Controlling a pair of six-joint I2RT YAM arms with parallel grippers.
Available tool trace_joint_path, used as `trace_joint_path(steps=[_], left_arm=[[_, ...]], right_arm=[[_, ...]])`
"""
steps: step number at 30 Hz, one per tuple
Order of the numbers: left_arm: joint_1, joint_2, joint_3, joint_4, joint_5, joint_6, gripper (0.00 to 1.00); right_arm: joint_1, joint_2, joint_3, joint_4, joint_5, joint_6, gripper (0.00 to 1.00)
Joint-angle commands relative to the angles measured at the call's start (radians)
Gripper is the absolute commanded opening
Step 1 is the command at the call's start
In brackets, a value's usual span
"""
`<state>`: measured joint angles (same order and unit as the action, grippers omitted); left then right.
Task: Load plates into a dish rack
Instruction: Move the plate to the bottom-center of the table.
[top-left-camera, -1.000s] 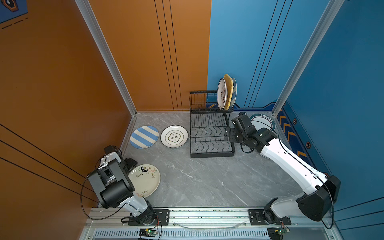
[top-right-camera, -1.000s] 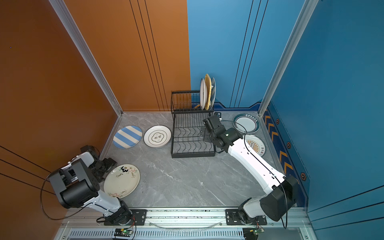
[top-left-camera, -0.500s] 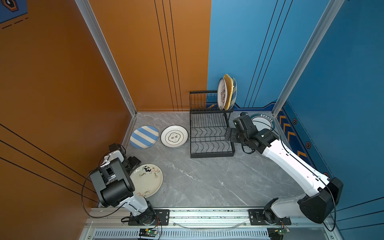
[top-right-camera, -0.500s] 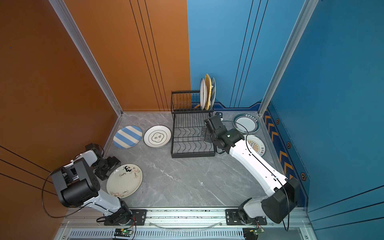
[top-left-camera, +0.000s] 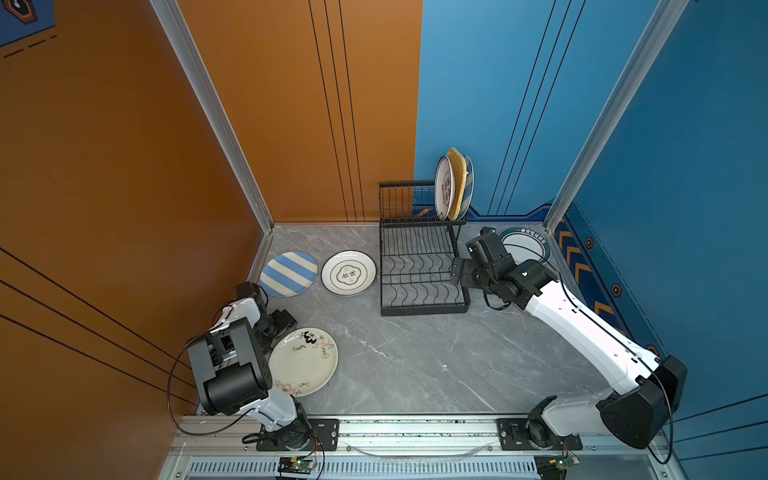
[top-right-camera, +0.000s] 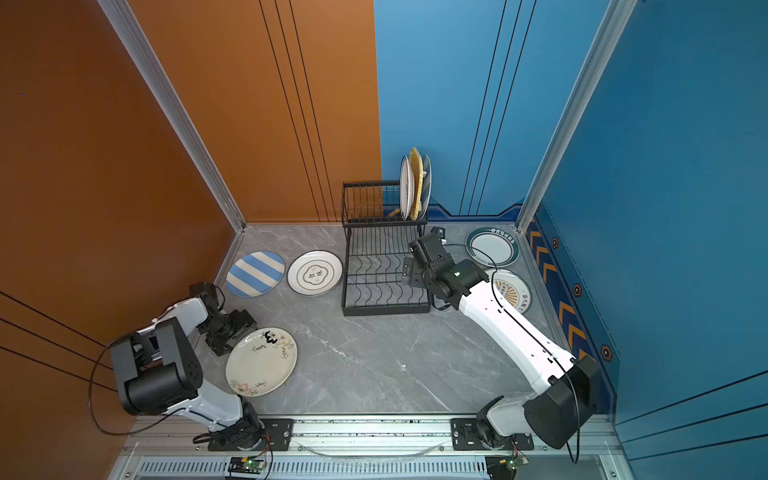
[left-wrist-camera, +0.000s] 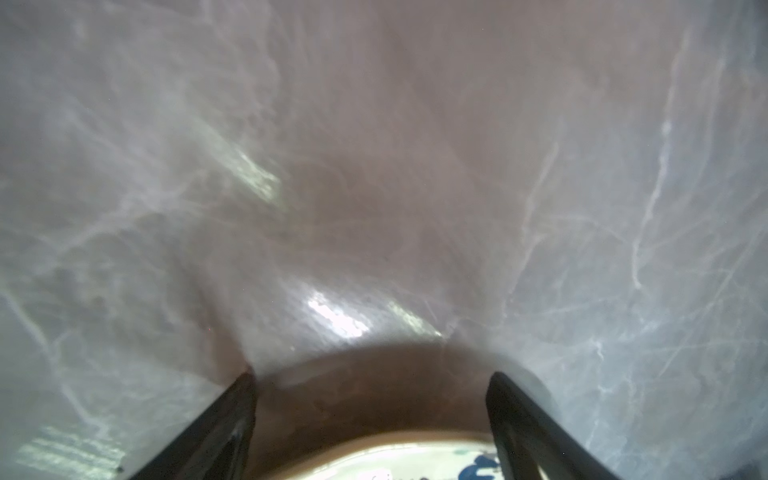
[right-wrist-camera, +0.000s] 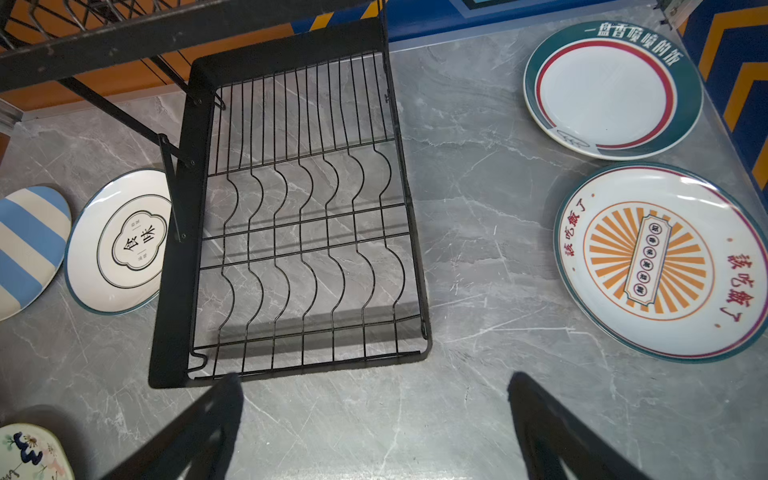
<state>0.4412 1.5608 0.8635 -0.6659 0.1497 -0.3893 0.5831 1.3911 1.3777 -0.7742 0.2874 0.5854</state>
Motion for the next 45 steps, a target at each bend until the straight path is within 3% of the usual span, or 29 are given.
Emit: trace_joint_path(steps=[1, 18, 21, 23, 29, 35, 45], left_arm=[[-0.044, -0.004, -0.053, -0.075, 0.084, -0.026, 0.87], [-0.316, -0.093, -0.144, -0.074, 0.172, -0.201, 0.88], [-0.316, -0.126, -0.148, -0.101, 0.123, -0.204, 0.91], [-0.307, -0.162, -0.15, -0.129, 0.065, -0.219, 0.99], [-0.261, -0.222, -0.171, -0.167, 0.013, -0.265, 0.98], [-0.239, -0.212, -0.209, -0.174, 0.031, -0.309, 0.98], [-0.388, -0.244, -0.235, -0.171, 0.092, -0.337, 0.98]], right_arm=[[0.009, -0.003, 0.002, 0.003, -0.003, 0.023, 1.0], [0.014, -0.046, -0.052, 0.009, -0.001, 0.036, 1.0], [0.014, -0.056, -0.063, 0.01, -0.004, 0.039, 1.0], [0.014, -0.064, -0.072, 0.01, -0.004, 0.04, 1.0], [0.009, -0.091, -0.096, 0.01, -0.004, 0.041, 1.0], [-0.009, -0.109, -0.101, 0.009, -0.013, 0.034, 1.0], [-0.041, -0.115, -0.113, 0.001, -0.05, 0.017, 1.0]])
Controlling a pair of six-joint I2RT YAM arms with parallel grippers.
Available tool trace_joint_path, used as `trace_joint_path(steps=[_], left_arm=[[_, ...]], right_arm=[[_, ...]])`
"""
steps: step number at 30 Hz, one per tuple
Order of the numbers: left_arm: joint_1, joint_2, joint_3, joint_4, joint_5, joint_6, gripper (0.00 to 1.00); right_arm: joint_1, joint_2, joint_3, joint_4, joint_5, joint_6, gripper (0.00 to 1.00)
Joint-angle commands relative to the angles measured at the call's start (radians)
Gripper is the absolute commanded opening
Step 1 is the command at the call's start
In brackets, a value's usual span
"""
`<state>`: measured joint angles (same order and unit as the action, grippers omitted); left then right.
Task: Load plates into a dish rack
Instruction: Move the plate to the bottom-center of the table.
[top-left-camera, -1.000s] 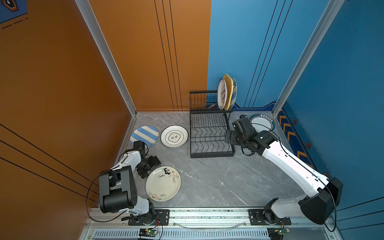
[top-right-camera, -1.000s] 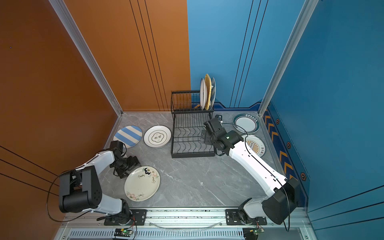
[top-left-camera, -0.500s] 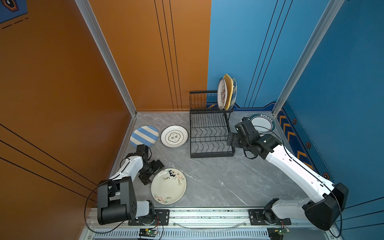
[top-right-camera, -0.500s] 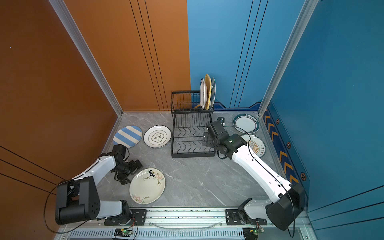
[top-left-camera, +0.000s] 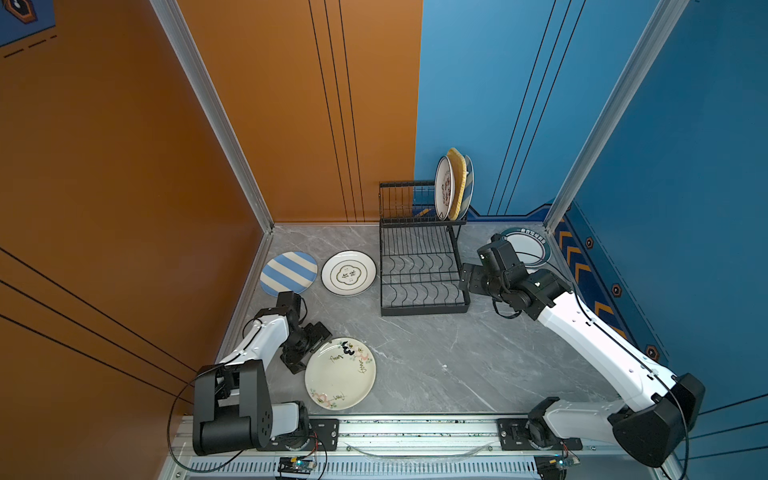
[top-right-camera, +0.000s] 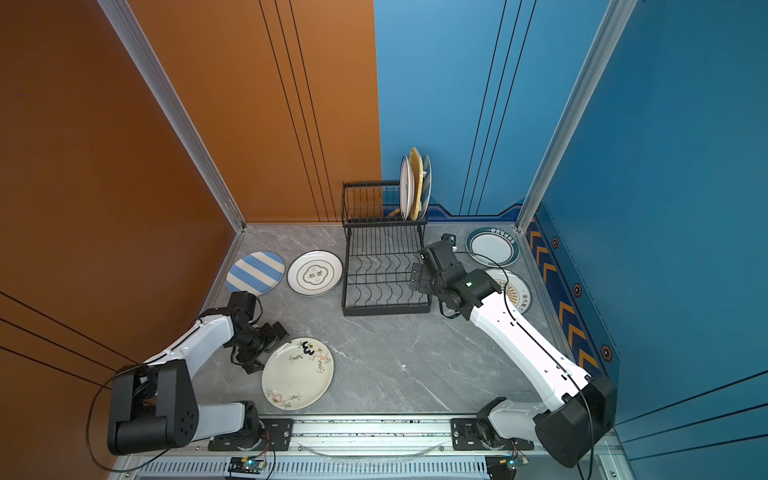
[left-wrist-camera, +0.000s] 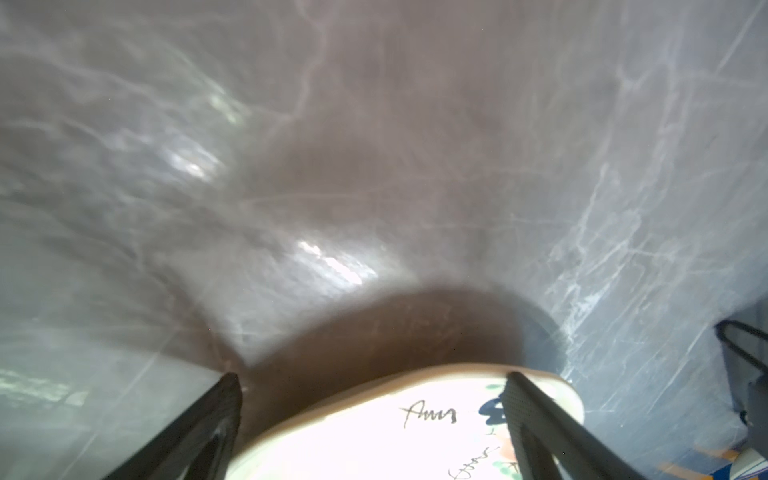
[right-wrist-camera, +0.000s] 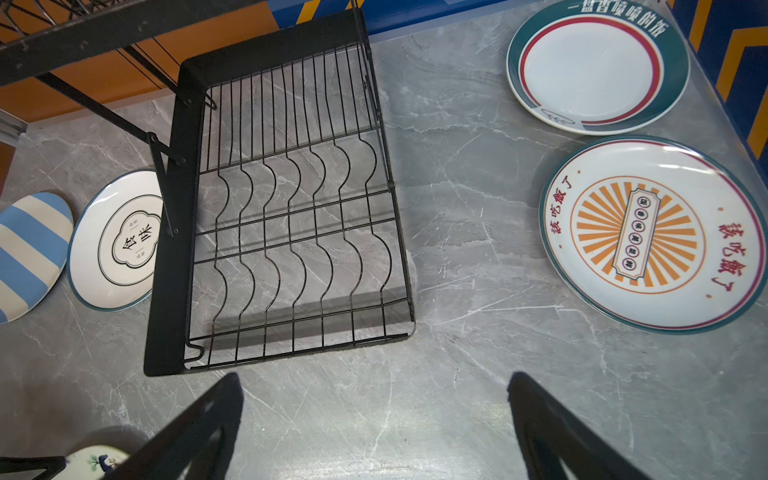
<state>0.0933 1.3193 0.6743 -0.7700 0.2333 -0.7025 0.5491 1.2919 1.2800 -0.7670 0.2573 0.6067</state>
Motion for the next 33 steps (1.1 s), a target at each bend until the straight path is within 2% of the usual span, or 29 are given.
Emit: trace_joint_path(steps=[1, 9, 14, 18, 26, 33], left_arm=[[-0.054, -0.009, -0.051, -0.066, 0.013, -0.034, 0.98], [-0.252, -0.083, -0.055, 0.014, 0.031, -0.191, 0.98], [-0.28, -0.118, -0.035, -0.034, -0.02, -0.131, 0.98], [-0.3, -0.16, -0.058, -0.064, -0.014, -0.084, 0.98], [-0.44, -0.128, -0.071, -0.073, -0.06, -0.08, 0.98], [-0.542, -0.083, -0.033, 0.056, 0.013, -0.081, 0.98]], right_arm=[[-0.009, -0.016, -0.016, -0.009, -0.023, -0.005, 1.0], [-0.014, -0.018, -0.019, -0.023, -0.049, -0.011, 1.0], [-0.014, -0.016, -0.016, -0.029, -0.07, -0.018, 1.0], [-0.016, -0.015, -0.015, -0.031, -0.079, -0.026, 1.0], [-0.023, -0.028, -0.007, -0.044, -0.093, -0.035, 1.0], [-0.034, -0.051, -0.022, -0.056, -0.1, -0.036, 1.0]])
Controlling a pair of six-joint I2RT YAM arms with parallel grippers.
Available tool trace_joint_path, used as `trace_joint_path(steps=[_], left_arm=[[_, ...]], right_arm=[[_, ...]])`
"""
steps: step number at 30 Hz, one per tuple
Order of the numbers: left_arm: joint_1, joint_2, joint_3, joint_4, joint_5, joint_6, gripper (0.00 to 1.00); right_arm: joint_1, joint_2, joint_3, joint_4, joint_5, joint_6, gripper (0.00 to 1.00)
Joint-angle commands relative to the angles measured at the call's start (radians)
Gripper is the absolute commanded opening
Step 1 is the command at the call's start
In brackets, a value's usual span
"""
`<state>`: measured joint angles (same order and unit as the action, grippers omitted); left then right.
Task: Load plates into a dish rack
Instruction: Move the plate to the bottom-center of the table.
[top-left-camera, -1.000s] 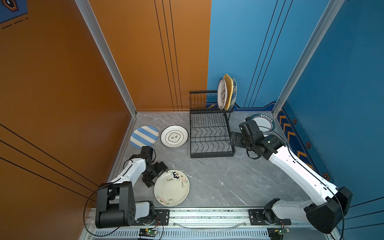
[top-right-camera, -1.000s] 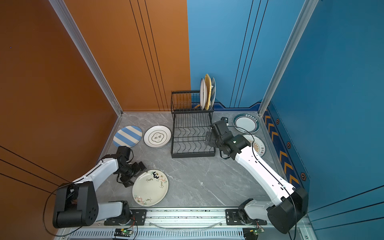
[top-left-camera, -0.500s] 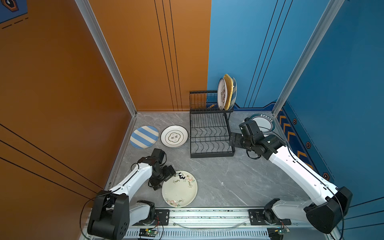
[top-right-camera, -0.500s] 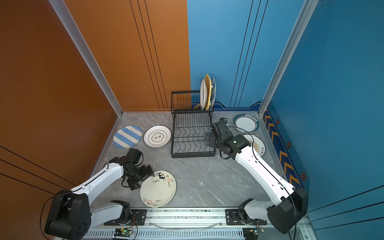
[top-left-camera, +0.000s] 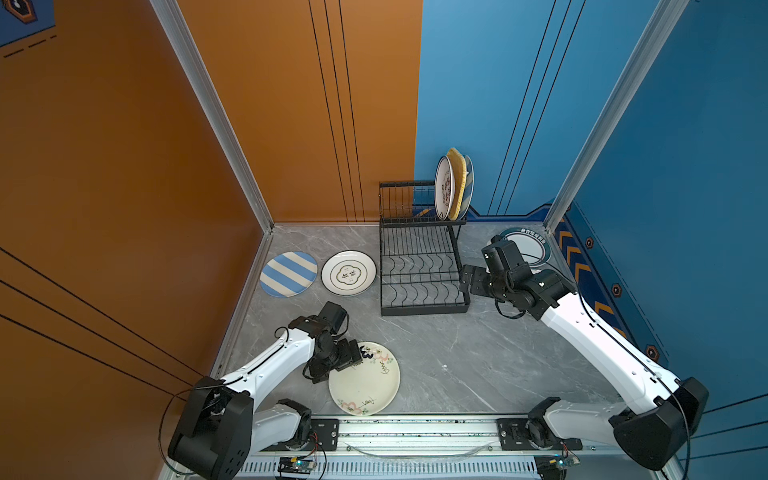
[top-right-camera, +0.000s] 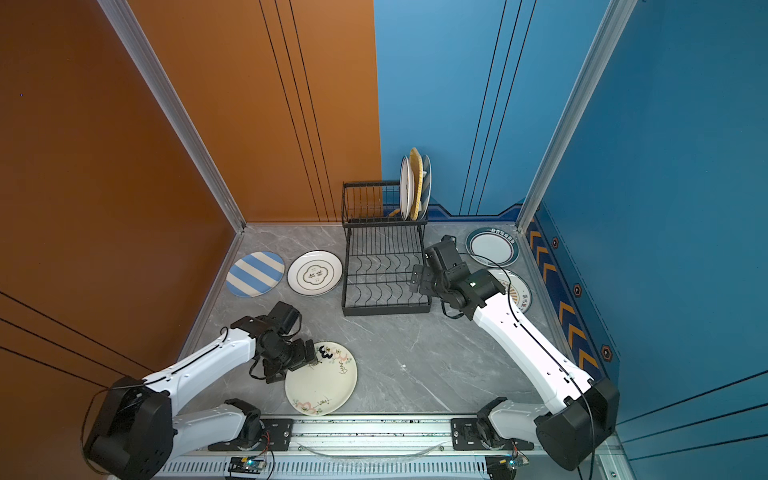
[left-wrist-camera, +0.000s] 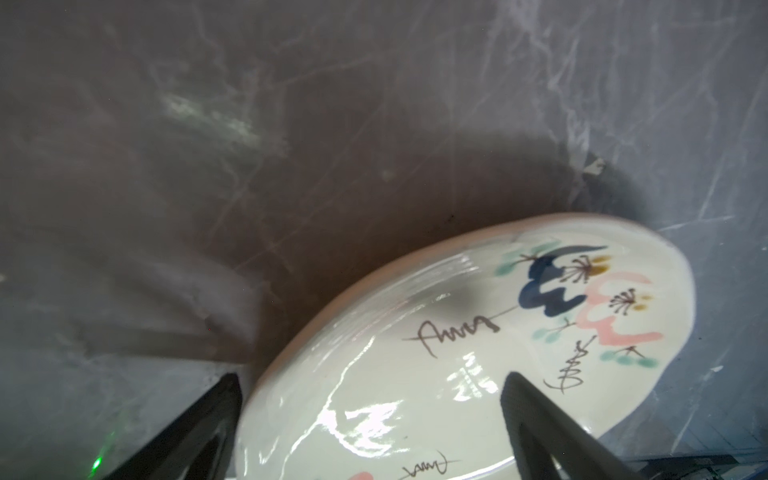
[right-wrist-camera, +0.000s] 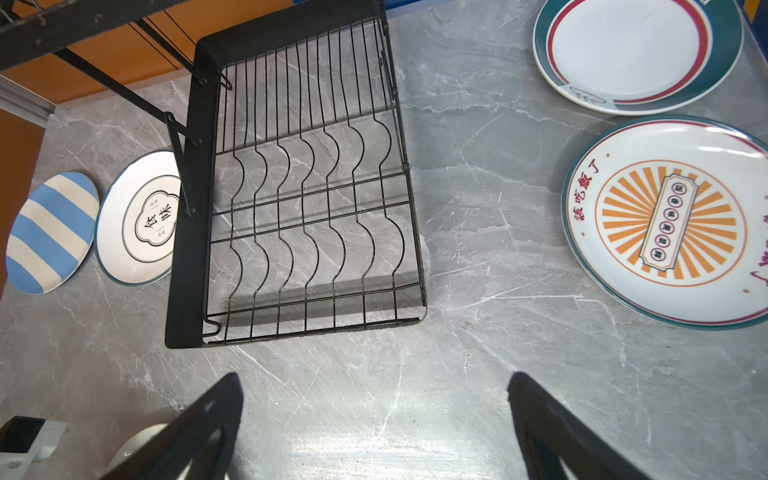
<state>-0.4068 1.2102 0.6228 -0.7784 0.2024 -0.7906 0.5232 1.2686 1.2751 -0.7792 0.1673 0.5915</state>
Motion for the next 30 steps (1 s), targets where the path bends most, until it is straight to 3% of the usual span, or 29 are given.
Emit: trace_joint_path(steps=[1, 11, 17, 22, 23, 30], left_arm=[[-0.062, 0.044, 0.03, 0.089, 0.056, 0.008, 0.98], [-0.183, 0.182, 0.083, 0.31, 0.18, -0.002, 0.98], [-0.144, 0.125, 0.005, 0.243, 0.164, 0.076, 0.99], [-0.085, 0.031, -0.092, 0.242, 0.196, 0.106, 0.88], [-0.079, 0.023, -0.102, 0.243, 0.201, 0.109, 0.81], [-0.076, -0.001, -0.203, 0.362, 0.276, 0.074, 0.65]], right_arm=[[-0.01, -0.031, -0.02, -0.044, -0.012, -0.021, 1.0], [-0.024, -0.052, -0.042, -0.052, -0.029, -0.022, 1.0], [-0.035, -0.079, -0.055, -0.055, -0.046, -0.022, 1.0], [-0.044, -0.098, -0.066, -0.054, -0.06, -0.019, 1.0], [-0.046, -0.1, -0.068, -0.054, -0.061, -0.02, 1.0], [-0.061, -0.111, -0.072, -0.054, -0.078, -0.025, 1.0]])
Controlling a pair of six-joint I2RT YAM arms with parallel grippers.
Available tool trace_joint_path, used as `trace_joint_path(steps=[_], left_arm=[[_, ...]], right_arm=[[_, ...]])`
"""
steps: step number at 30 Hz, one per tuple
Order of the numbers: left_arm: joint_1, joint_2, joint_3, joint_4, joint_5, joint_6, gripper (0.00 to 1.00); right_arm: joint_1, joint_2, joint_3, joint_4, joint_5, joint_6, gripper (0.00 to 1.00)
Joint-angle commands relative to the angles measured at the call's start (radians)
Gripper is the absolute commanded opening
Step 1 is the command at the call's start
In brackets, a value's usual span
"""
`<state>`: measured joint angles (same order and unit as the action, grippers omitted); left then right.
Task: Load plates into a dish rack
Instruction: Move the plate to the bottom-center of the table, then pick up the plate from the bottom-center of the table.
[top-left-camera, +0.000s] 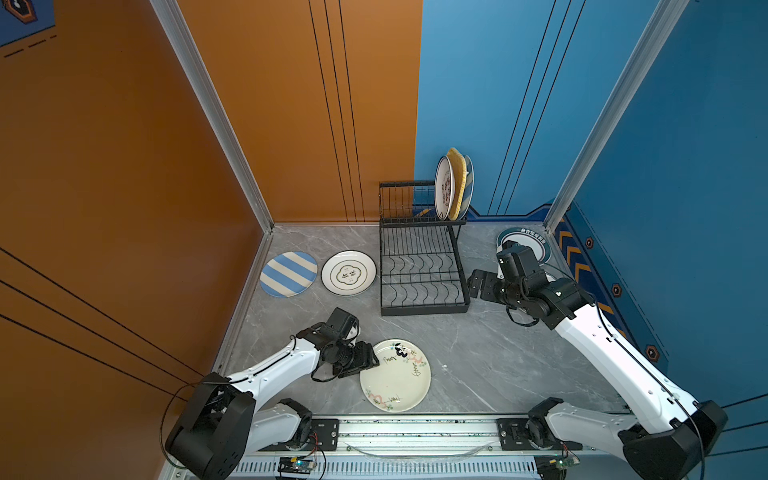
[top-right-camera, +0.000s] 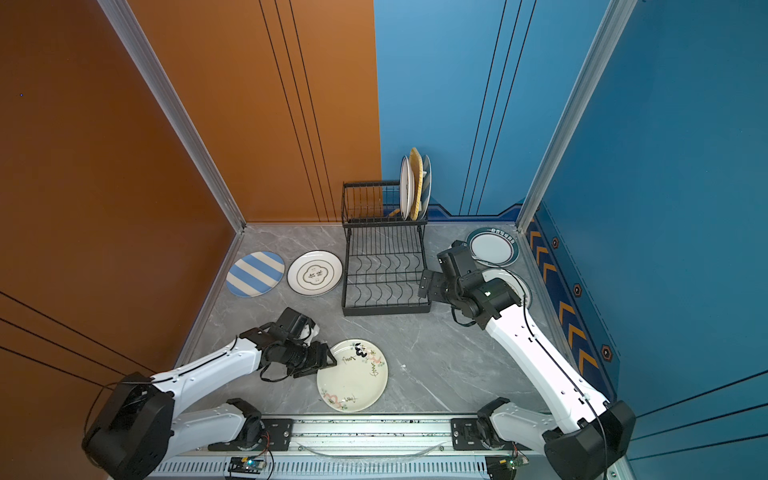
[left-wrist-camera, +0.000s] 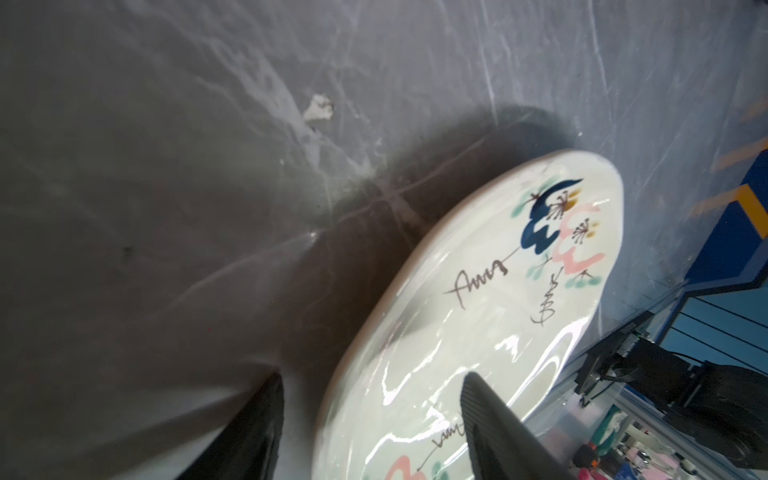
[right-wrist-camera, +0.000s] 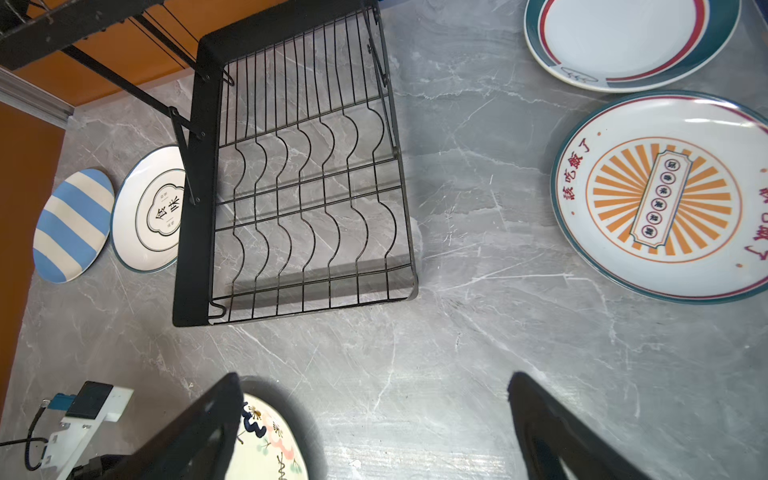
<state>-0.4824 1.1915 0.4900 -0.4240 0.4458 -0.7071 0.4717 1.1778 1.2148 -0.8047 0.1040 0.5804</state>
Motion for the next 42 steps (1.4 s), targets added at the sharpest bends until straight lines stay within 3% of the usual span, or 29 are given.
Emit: trace_joint_path(steps=[1, 10, 18, 28, 42], left_arm=[[-0.008, 0.015, -0.088, 0.031, 0.037, -0.017, 0.64], [-0.04, 0.05, -0.189, 0.183, 0.042, -0.055, 0.51], [-0.046, 0.048, -0.22, 0.226, 0.035, -0.061, 0.26], [-0.05, 0.026, -0.213, 0.227, 0.055, -0.066, 0.01], [-0.044, -0.03, -0.08, 0.356, 0.211, -0.082, 0.0]], right_arm=[[-0.012, -0.023, -0.011, -0.028, -0.017, -0.016, 1.0], [-0.027, -0.034, -0.014, -0.028, -0.04, -0.019, 1.0], [-0.038, -0.043, -0.029, -0.028, -0.053, -0.021, 1.0], [-0.046, -0.052, -0.06, -0.014, -0.073, -0.015, 1.0], [-0.092, -0.056, -0.189, 0.043, -0.269, 0.019, 1.0]])
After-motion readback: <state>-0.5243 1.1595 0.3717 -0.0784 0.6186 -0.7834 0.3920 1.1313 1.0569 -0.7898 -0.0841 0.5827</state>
